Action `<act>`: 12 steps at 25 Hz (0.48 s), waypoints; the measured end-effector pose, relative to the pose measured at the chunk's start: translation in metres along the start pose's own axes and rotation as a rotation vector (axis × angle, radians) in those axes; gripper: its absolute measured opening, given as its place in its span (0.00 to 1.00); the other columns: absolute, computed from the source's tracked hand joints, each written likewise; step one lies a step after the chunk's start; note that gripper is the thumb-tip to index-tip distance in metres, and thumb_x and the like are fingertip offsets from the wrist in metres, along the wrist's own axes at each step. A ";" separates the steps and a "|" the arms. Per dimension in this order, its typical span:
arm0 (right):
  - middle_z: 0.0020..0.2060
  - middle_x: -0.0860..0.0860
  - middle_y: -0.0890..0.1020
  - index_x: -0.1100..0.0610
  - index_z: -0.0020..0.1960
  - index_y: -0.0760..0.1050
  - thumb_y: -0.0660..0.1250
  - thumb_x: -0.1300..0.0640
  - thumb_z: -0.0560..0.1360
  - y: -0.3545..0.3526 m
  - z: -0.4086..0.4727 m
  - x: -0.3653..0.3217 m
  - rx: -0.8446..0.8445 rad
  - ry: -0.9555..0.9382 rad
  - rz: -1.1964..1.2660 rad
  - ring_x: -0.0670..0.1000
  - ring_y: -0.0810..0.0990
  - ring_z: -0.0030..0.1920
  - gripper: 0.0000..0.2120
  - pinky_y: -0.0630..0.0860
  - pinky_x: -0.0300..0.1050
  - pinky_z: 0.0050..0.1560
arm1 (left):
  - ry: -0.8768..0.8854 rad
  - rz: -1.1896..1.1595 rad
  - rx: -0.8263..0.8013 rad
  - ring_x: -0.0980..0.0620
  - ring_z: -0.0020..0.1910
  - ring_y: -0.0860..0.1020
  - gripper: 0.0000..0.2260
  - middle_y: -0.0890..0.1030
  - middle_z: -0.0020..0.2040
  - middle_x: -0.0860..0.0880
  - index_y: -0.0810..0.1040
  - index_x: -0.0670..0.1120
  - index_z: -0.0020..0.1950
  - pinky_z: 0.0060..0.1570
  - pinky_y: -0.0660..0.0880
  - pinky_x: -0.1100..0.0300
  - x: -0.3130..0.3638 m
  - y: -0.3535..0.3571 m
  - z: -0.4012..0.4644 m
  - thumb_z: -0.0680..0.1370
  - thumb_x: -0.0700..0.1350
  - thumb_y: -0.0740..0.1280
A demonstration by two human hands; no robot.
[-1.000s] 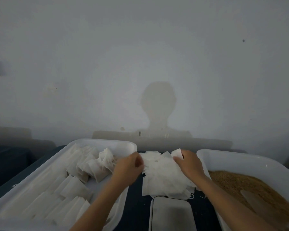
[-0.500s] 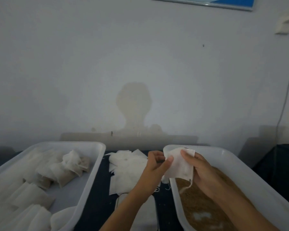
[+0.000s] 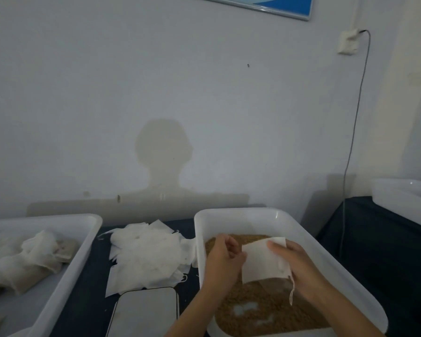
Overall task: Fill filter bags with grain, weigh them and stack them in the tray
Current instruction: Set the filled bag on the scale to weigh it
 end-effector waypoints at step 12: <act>0.33 0.59 0.77 0.63 0.47 0.76 0.61 0.43 0.75 0.029 -0.005 0.026 -0.207 0.080 -0.125 0.54 0.75 0.29 0.22 0.71 0.42 0.26 | 0.109 0.035 -0.280 0.51 0.38 0.74 0.10 0.74 0.37 0.49 0.71 0.46 0.39 0.46 0.75 0.46 -0.003 0.049 -0.009 0.76 0.48 0.68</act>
Point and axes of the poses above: each hand's wrist, its own z-axis towards the middle knuckle, its own y-axis out of the palm, x = y × z, the point moved 10 cm from there along z, towards the middle knuckle
